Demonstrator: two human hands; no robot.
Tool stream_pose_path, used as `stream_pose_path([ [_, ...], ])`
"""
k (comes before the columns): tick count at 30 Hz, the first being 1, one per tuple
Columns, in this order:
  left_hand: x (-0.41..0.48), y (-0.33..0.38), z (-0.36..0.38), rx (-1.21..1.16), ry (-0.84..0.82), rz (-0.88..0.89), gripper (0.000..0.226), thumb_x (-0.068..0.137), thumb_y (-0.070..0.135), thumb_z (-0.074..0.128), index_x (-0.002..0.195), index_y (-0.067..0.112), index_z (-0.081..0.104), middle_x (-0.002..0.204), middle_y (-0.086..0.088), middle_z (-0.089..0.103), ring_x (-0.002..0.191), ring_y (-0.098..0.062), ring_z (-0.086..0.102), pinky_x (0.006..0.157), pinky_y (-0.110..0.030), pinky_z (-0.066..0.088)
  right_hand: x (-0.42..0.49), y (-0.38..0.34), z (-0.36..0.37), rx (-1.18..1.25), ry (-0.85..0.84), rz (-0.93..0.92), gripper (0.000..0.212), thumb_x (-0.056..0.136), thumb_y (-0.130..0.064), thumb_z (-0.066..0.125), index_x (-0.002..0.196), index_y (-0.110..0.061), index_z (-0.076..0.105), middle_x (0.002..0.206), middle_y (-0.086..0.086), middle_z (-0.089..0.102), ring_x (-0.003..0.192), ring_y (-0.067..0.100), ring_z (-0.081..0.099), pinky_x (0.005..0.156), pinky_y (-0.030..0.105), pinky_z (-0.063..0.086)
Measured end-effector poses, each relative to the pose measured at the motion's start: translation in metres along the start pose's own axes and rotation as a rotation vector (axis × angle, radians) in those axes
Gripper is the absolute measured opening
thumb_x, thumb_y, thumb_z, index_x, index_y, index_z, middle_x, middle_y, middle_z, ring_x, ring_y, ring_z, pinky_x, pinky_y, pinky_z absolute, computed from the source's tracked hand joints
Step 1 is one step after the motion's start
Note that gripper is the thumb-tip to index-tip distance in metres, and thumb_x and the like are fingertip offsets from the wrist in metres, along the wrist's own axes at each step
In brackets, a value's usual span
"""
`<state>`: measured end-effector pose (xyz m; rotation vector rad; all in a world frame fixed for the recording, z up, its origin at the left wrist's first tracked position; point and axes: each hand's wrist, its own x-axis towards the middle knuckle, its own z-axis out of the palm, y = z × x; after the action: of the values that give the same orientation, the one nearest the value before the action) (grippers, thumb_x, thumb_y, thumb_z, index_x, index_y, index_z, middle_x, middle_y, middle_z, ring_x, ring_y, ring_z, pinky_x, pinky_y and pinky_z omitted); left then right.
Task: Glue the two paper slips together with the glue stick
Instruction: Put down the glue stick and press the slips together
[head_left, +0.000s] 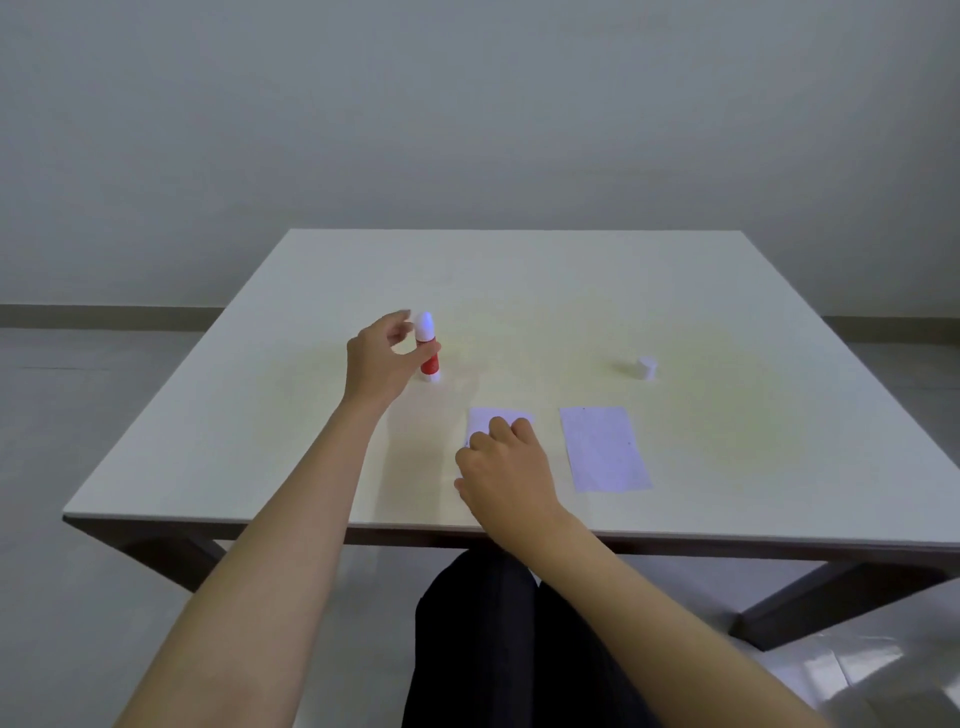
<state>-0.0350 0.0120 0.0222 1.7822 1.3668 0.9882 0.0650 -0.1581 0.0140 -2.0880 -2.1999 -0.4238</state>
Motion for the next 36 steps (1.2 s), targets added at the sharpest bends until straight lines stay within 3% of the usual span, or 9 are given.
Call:
stream_pose_path([
  [3, -0.011, 0.006, -0.002, 0.002, 0.146, 0.033, 0.078, 0.075, 0.034, 0.076, 0.141, 0.015, 0.039, 0.143, -0.003, 0.043, 0.132, -0.015, 0.04, 0.104, -0.023, 0.031, 0.0, -0.002, -0.004, -0.02, 0.027, -0.023, 0.05, 0.027, -0.012, 0.08, 0.039, -0.021, 0.032, 0.037, -0.006, 0.038, 0.048, 0.018, 0.026, 0.051, 0.023, 0.025],
  [5, -0.024, 0.013, -0.003, -0.042, 0.397, 0.182, 0.064, 0.081, 0.031, 0.069, 0.136, 0.008, 0.043, 0.138, -0.009, 0.044, 0.129, -0.019, 0.042, 0.105, -0.025, 0.033, 0.0, 0.003, -0.016, 0.071, 0.031, 0.054, 0.052, 0.035, -0.011, 0.079, 0.048, -0.018, 0.03, 0.045, -0.001, 0.032, 0.044, 0.019, 0.028, 0.049, 0.021, 0.02],
  [8, -0.052, 0.02, -0.001, -0.185, 0.579, 0.266, 0.027, 0.086, 0.025, 0.059, 0.111, 0.014, 0.057, 0.112, 0.003, 0.057, 0.102, -0.005, 0.055, 0.082, -0.02, 0.044, 0.005, 0.033, -0.028, 0.39, 0.08, 0.264, 0.011, 0.082, -0.013, 0.055, 0.072, -0.01, 0.051, 0.073, 0.007, 0.054, 0.069, 0.029, 0.057, 0.049, 0.031, 0.032],
  [10, -0.074, 0.02, 0.007, -0.32, 0.454, 0.121, 0.004, 0.086, 0.023, 0.056, 0.089, 0.023, 0.06, 0.089, 0.01, 0.062, 0.08, 0.004, 0.058, 0.069, -0.02, 0.043, 0.0, 0.06, -0.039, 0.641, 0.22, 0.405, 0.018, 0.086, -0.018, 0.05, 0.078, -0.006, 0.06, 0.076, 0.007, 0.064, 0.072, 0.028, 0.06, 0.06, 0.035, 0.045],
  [13, -0.099, 0.022, 0.028, -0.41, 0.051, -0.174, 0.018, 0.091, 0.016, 0.054, 0.077, 0.019, 0.065, 0.076, -0.005, 0.069, 0.066, -0.013, 0.065, 0.064, -0.031, 0.05, -0.01, 0.092, -0.048, 1.042, 0.409, 0.653, 0.013, 0.083, -0.01, 0.057, 0.073, -0.008, 0.066, 0.061, -0.002, 0.065, 0.057, 0.013, 0.063, 0.063, 0.025, 0.05],
  [16, -0.108, 0.039, 0.045, -0.509, -0.342, -0.401, 0.023, 0.093, 0.027, 0.055, 0.084, 0.011, 0.07, 0.085, -0.009, 0.075, 0.071, -0.019, 0.073, 0.062, -0.025, 0.056, -0.02, 0.104, -0.039, 1.459, 0.429, 0.827, 0.012, 0.084, -0.004, 0.058, 0.076, -0.007, 0.066, 0.062, 0.007, 0.066, 0.052, 0.012, 0.065, 0.061, 0.025, 0.057],
  [19, -0.107, 0.052, 0.058, -0.622, -0.46, -0.448, 0.023, 0.091, 0.028, 0.058, 0.086, 0.011, 0.072, 0.083, -0.005, 0.077, 0.077, -0.018, 0.075, 0.061, -0.024, 0.057, -0.032, 0.106, -0.024, 1.681, 0.442, 0.931, 0.015, 0.087, -0.002, 0.056, 0.075, -0.005, 0.064, 0.063, 0.012, 0.065, 0.053, 0.017, 0.066, 0.063, 0.028, 0.06],
  [27, -0.099, 0.066, 0.074, -0.466, -0.337, -0.335, 0.014, 0.084, 0.016, 0.065, 0.071, 0.017, 0.07, 0.061, 0.01, 0.074, 0.06, -0.003, 0.071, 0.062, -0.022, 0.047, -0.049, 0.116, -0.006, 1.672, 0.355, 0.979, 0.015, 0.085, 0.001, 0.055, 0.074, -0.004, 0.063, 0.059, 0.011, 0.063, 0.047, 0.02, 0.063, 0.051, 0.026, 0.056],
  [36, -0.104, 0.063, 0.089, -0.232, -0.35, -0.239, 0.012, 0.079, 0.013, 0.068, 0.068, 0.013, 0.073, 0.071, -0.002, 0.076, 0.062, -0.013, 0.073, 0.064, -0.019, 0.053, -0.054, 0.146, 0.0, 1.285, 0.086, 0.932, 0.019, 0.08, -0.005, 0.065, 0.061, -0.008, 0.064, 0.053, 0.005, 0.054, 0.043, 0.014, 0.041, 0.047, 0.025, 0.034],
])
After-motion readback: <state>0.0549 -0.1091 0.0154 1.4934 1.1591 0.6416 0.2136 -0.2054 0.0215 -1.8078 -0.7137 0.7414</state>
